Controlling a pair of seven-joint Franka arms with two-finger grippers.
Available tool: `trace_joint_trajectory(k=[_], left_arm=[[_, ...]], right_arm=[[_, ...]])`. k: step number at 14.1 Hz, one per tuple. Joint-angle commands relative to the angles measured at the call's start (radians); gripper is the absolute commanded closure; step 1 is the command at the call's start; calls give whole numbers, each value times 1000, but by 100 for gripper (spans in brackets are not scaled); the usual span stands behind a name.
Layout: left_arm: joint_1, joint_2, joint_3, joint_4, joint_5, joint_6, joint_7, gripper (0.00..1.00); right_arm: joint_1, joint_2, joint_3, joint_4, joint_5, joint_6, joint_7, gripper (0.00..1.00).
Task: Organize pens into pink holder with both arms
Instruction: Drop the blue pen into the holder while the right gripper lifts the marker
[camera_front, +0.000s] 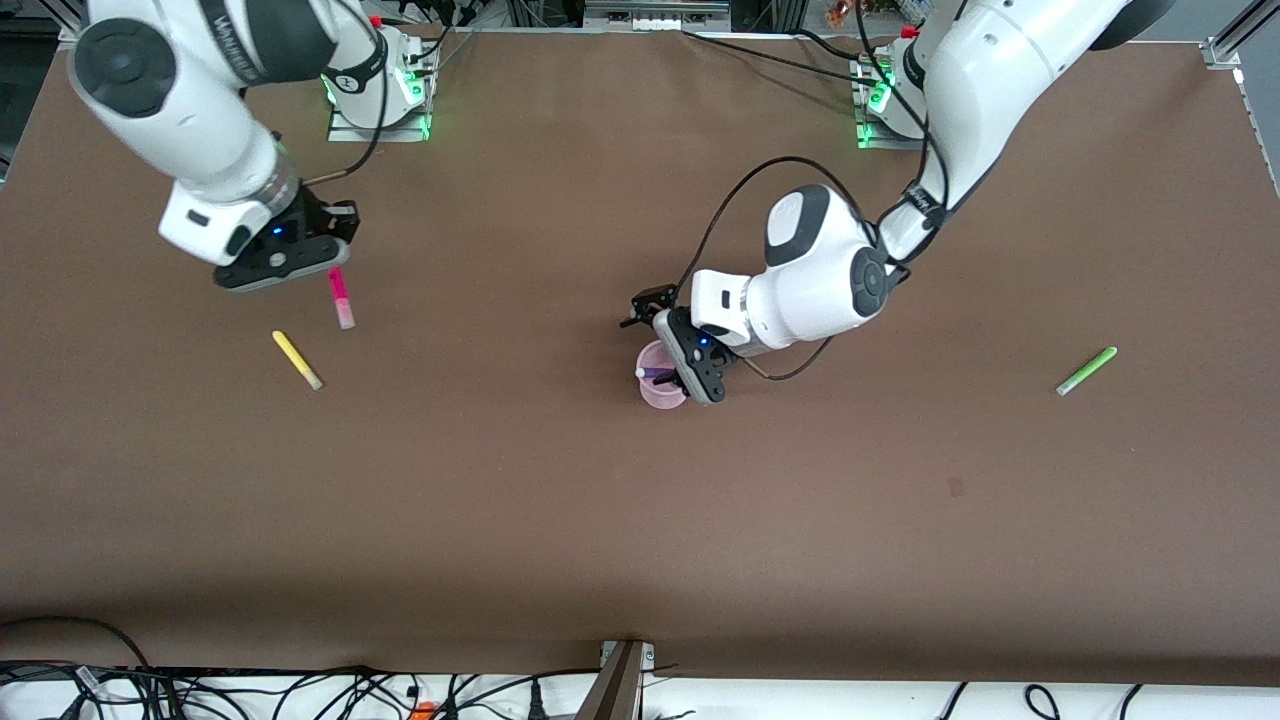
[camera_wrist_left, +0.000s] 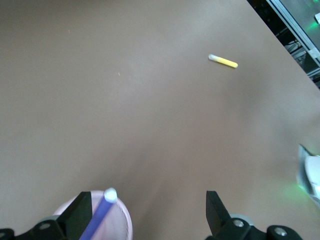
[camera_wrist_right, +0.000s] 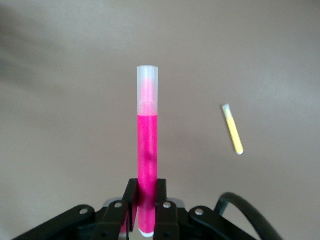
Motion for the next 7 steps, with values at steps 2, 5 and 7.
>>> trace_joint_trajectory(k=[2, 5, 7], left_arm=[[127, -105, 4, -15, 22, -329, -101, 0], [245, -133, 5, -15, 144, -524, -147, 0], [317, -162, 4, -1, 270, -627, -173, 0]], right_arm=[[158, 43, -1, 57, -146, -24, 64, 100], [255, 132, -1, 172, -167, -26, 81, 100], [339, 215, -1, 275, -233, -30, 83, 100]])
